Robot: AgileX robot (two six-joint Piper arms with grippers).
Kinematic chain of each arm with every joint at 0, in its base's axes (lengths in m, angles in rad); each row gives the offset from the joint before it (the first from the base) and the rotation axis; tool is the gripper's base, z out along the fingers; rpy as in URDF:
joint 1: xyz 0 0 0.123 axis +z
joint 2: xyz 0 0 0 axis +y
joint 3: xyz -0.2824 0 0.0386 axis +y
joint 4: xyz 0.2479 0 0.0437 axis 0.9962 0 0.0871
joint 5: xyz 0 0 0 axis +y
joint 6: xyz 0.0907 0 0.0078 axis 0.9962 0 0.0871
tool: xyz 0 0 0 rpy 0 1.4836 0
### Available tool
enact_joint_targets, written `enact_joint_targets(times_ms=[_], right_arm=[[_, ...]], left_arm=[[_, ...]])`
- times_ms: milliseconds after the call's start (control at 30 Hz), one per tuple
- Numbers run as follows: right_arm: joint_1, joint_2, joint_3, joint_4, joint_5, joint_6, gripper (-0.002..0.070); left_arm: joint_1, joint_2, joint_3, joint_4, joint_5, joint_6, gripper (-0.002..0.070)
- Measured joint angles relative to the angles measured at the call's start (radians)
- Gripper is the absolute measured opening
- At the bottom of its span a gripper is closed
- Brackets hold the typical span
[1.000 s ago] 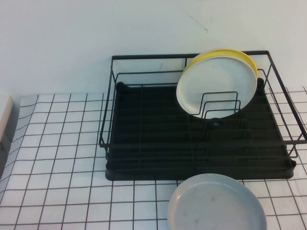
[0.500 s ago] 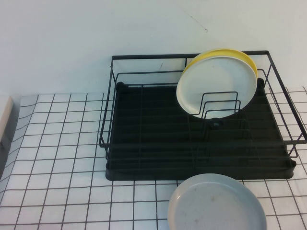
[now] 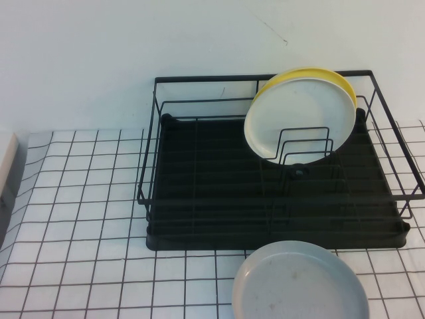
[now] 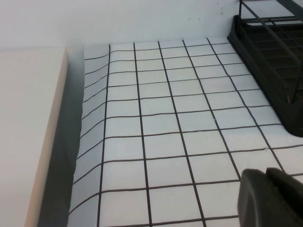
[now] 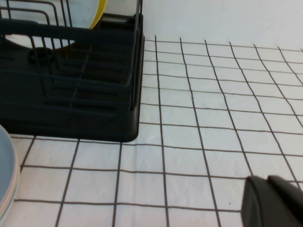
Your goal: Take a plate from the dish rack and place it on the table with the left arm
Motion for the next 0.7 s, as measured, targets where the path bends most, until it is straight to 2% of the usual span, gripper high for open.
enact_joint_targets(times_ms=[700], right_arm=[[0.000, 0.000, 0.000, 0.000, 0.000, 0.000, -0.0003]], left_arm=[[0.000, 0.000, -0.003, 0.019, 0.010, 0.064, -0.0003]])
